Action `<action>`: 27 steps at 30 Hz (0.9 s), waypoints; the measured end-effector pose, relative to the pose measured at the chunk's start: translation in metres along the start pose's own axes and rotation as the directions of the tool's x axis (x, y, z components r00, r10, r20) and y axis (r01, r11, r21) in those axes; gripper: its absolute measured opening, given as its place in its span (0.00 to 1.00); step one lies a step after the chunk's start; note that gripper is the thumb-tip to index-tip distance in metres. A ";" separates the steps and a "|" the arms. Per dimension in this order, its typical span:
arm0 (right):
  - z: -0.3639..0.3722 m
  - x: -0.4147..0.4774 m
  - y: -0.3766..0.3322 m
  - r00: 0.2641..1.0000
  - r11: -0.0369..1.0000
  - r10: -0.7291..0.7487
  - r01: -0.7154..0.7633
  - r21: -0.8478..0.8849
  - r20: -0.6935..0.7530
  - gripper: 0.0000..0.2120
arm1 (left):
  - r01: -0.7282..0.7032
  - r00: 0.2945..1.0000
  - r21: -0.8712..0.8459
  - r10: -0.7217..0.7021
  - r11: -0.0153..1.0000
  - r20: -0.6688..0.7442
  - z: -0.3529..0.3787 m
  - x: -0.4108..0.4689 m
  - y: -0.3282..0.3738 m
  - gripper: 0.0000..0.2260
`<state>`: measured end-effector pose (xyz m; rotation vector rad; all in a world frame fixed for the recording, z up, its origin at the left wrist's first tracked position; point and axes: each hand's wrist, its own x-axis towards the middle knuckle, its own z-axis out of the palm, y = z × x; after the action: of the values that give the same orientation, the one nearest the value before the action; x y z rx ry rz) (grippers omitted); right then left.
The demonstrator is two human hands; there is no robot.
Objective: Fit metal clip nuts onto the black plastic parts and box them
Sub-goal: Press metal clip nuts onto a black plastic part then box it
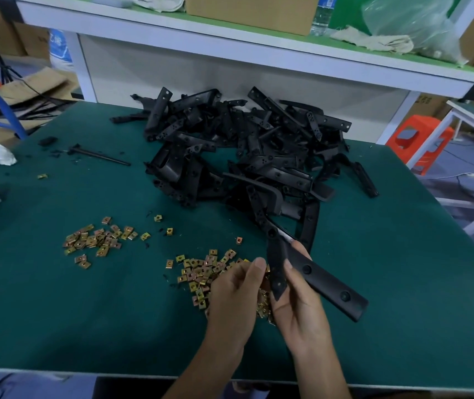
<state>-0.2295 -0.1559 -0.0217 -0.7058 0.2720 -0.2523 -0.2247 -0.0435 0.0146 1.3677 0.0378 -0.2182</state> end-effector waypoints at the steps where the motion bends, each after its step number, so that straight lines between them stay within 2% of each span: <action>1: -0.001 0.000 0.000 1.000 1.000 -0.002 0.002 -0.006 0.007 0.26 | -0.001 1.000 0.011 0.001 1.000 0.001 -0.001 0.000 -0.001 0.16; 8: -0.003 -0.003 -0.003 0.998 0.997 -0.059 0.060 -0.041 0.033 0.27 | -0.023 1.000 0.097 0.023 0.995 0.009 -0.002 0.003 -0.012 0.12; 12: -0.010 -0.005 0.001 1.000 0.995 0.012 -0.014 -0.104 -0.017 0.28 | -0.039 0.999 0.154 0.039 0.987 0.006 0.000 0.000 -0.018 0.14; 16: -0.010 -0.008 -0.002 0.999 0.989 0.000 0.006 -0.149 0.038 0.23 | -0.054 0.997 0.166 0.045 0.985 0.059 -0.004 0.001 -0.016 0.13; 20: -0.006 -0.008 -0.006 0.997 0.980 -0.025 0.040 -0.195 0.077 0.24 | 0.011 0.991 0.093 -0.023 0.996 0.133 -0.004 0.005 -0.011 0.16; 22: -0.007 -0.008 -0.006 0.997 0.979 -0.030 0.045 -0.201 0.075 0.24 | 0.011 0.983 0.113 -0.032 0.994 0.182 -0.007 0.009 -0.010 0.17; 25: -0.015 -0.003 -0.008 0.996 0.984 -0.039 0.051 -0.170 0.077 0.22 | -0.110 0.955 0.277 0.025 0.954 0.296 -0.012 0.019 -0.008 0.22; 27: -0.020 0.002 -0.014 0.998 0.990 -0.037 0.044 -0.136 0.050 0.20 | -0.248 0.939 0.447 0.100 0.860 0.330 -0.016 0.032 -0.008 0.25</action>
<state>-0.2357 -0.1786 -0.0276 -0.8527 0.2313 -0.2567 -0.1929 -0.0333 -0.0014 1.8137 -0.4214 -0.2890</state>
